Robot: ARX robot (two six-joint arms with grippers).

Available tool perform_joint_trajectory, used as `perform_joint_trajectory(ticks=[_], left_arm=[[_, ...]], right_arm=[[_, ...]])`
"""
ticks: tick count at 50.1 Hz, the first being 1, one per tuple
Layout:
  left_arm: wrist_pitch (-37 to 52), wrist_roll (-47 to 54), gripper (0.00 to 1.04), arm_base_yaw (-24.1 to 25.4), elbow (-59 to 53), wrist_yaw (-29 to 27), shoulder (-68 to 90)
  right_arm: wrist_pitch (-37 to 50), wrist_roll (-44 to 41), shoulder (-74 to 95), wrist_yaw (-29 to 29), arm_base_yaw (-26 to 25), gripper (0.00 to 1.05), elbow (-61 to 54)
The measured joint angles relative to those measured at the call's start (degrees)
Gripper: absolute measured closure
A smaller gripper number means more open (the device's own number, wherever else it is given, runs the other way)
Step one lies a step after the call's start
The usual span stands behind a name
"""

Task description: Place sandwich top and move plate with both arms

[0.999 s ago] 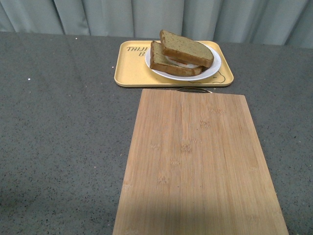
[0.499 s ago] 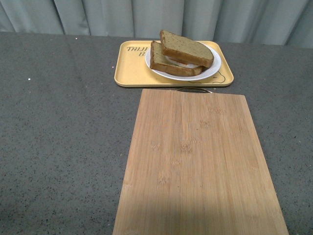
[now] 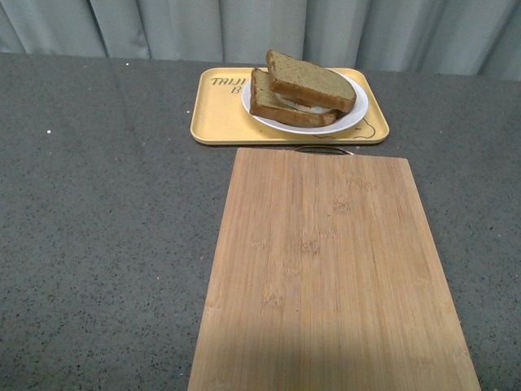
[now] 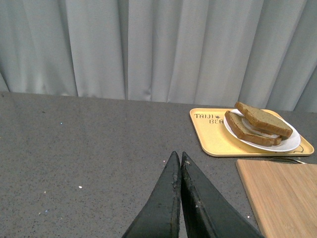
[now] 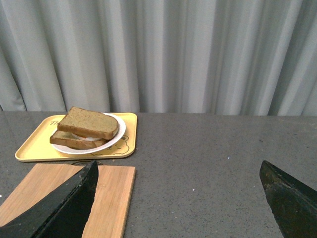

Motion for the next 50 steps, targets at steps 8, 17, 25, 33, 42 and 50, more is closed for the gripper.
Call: perform_joint_trajectory(ticks=[8, 17, 25, 33, 42, 50], left_arm=[[-9.88, 0.00, 1.01, 0.00, 0.02, 0.02, -9.53], [-10.05, 0.00, 0.99, 0.00, 0.02, 0.02, -9.66], [-10.05, 0.00, 0.76, 0.00, 0.02, 0.02, -9.73], [-10.05, 0.00, 0.51, 0.00, 0.02, 0.02, -9.75], [-10.05, 0.00, 0.23, 0.00, 0.02, 0.02, -9.73], [-10.08, 0.04, 0.07, 0.00, 0.02, 0.02, -9.75]], right_arm=[[-0.02, 0.00, 0.00, 0.00, 0.00, 0.09, 0.00], [0.00, 0.00, 0.00, 0.00, 0.00, 0.09, 0.00], [0.00, 0.00, 0.00, 0.02, 0.00, 0.09, 0.00], [0.00, 0.00, 0.00, 0.00, 0.00, 0.09, 0.00], [0.00, 0.00, 0.00, 0.02, 0.00, 0.09, 0.00], [0.00, 0.00, 0.00, 0.00, 0.00, 0.09, 0.00]])
